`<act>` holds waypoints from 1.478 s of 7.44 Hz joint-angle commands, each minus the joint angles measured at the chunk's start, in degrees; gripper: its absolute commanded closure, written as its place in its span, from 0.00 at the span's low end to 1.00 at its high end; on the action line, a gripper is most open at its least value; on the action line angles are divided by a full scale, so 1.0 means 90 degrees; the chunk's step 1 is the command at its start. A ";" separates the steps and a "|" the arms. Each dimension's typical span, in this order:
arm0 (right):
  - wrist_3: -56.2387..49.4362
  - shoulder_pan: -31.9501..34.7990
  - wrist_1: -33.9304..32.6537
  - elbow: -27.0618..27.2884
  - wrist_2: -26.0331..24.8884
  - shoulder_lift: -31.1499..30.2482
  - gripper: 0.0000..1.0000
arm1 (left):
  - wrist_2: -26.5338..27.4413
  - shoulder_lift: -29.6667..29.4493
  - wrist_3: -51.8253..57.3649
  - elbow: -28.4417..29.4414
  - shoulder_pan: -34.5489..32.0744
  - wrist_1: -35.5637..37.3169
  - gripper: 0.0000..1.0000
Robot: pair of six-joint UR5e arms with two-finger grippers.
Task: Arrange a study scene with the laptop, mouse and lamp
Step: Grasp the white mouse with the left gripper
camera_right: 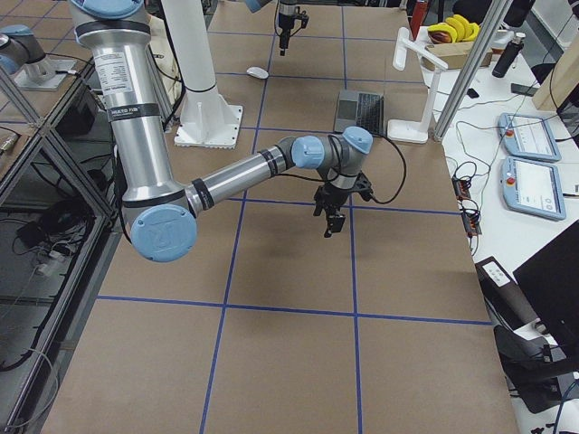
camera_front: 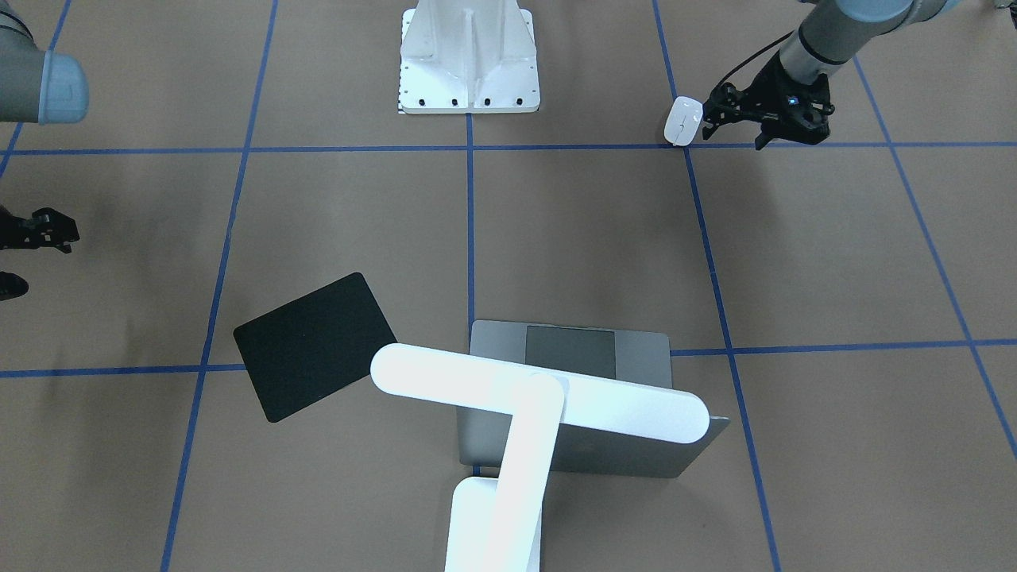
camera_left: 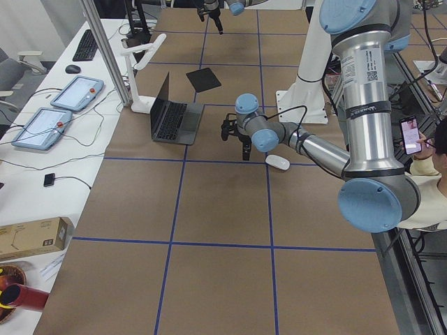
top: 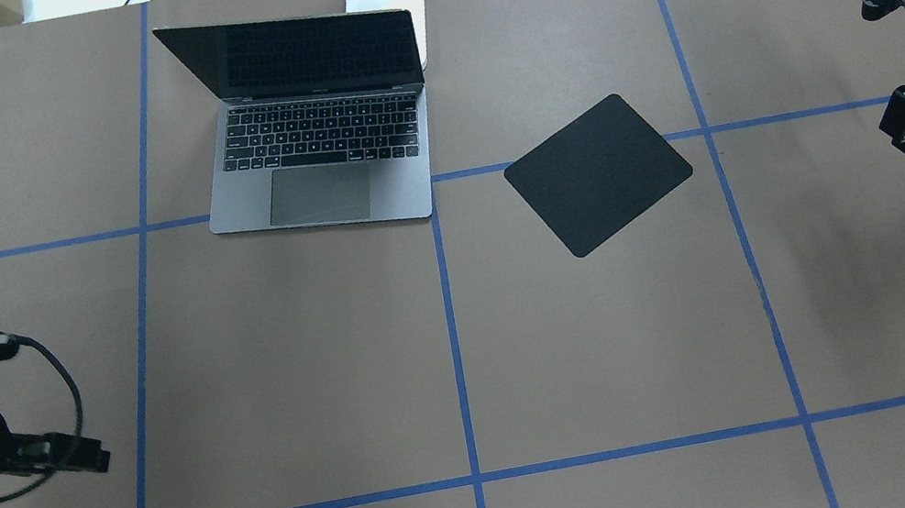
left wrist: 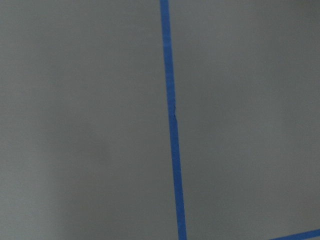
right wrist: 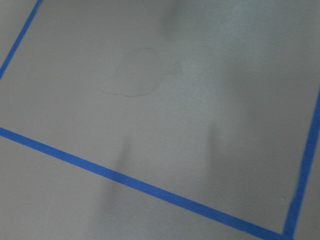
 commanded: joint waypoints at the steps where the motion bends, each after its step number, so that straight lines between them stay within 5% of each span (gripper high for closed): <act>1: -0.0260 0.0115 0.0027 -0.0263 0.0137 0.0018 0.00 | 0.0872 0.0031 -0.0544 0.0011 0.1327 -0.0185 0.00; 9: -0.0241 0.0115 0.0612 -0.0830 0.0137 0.0057 0.00 | 0.2301 0.0490 -0.0624 0.0099 0.2817 -0.0205 0.02; 11: -0.0231 0.0115 0.0643 -0.0850 0.0147 0.0057 0.00 | 0.2439 0.0490 -0.0654 0.0099 0.2867 -0.0215 0.32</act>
